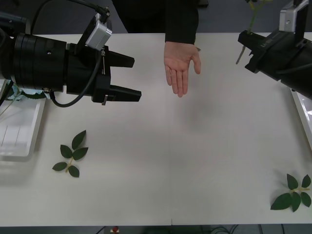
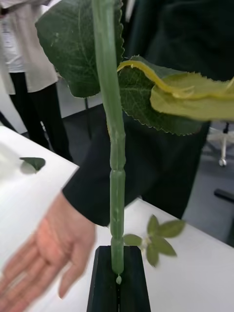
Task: Place the red flowers into the right box and the blue flowers into the left box. If a person shows an open palm, hand one flower to the person first, then continue sorting.
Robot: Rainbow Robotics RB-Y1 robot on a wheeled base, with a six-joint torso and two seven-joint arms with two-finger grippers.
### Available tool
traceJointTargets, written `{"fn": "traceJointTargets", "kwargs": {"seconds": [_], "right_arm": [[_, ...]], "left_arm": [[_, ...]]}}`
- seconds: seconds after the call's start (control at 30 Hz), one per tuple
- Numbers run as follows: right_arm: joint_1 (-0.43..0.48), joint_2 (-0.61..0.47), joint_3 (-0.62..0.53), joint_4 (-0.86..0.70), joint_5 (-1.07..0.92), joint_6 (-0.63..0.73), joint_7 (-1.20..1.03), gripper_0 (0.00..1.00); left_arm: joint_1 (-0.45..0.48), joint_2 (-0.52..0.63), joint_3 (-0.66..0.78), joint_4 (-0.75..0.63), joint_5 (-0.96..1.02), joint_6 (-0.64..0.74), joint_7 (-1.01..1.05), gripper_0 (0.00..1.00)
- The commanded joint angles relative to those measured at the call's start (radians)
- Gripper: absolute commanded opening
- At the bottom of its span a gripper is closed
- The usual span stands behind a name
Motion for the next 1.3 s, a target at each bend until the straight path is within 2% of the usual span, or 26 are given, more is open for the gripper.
{"fn": "traceJointTargets", "kwargs": {"seconds": [0.03,0.27,0.7,0.73,0.77,0.8,0.83,0.87,0.9,1.3], "right_arm": [[-0.070,0.029,0.053,-0.029,-0.003,-0.079,0.051,0.00],[-0.116,0.071,0.095,-0.029,0.042,-0.123,0.048,0.00],[-0.115,0.082,0.101,-0.029,0.042,-0.122,0.057,0.00],[-0.115,0.082,0.101,-0.029,0.042,-0.122,0.058,0.09],[-0.115,0.080,0.099,-0.029,0.042,-0.122,0.060,0.29],[-0.115,0.080,0.101,-0.029,0.042,-0.122,0.060,0.58],[-0.115,0.082,0.099,-0.029,0.042,-0.122,0.060,0.77],[-0.115,0.080,0.101,-0.029,0.040,-0.122,0.062,0.93],[-0.115,0.080,0.101,-0.029,0.037,-0.122,0.062,1.00],[-0.108,0.068,0.099,-0.029,0.008,-0.117,0.071,1.00]], "left_arm": [[-0.022,0.016,0.009,-0.009,-0.009,0.001,-0.007,1.00],[-0.022,0.016,0.009,-0.009,-0.007,0.001,-0.005,1.00],[-0.022,0.014,0.010,-0.009,-0.006,-0.001,-0.002,1.00],[-0.022,0.014,0.010,-0.009,-0.006,-0.001,-0.002,1.00],[-0.022,0.014,0.010,-0.009,-0.006,-0.002,-0.002,1.00],[-0.022,0.014,0.009,-0.009,-0.006,-0.001,-0.002,1.00],[-0.022,0.014,0.010,-0.009,-0.006,-0.001,-0.002,1.00],[-0.022,0.014,0.009,-0.009,-0.006,-0.002,-0.002,1.00],[-0.022,0.014,0.010,-0.009,-0.006,-0.001,-0.002,1.00],[-0.022,0.014,0.009,-0.009,-0.006,-0.002,-0.002,1.00]]}}
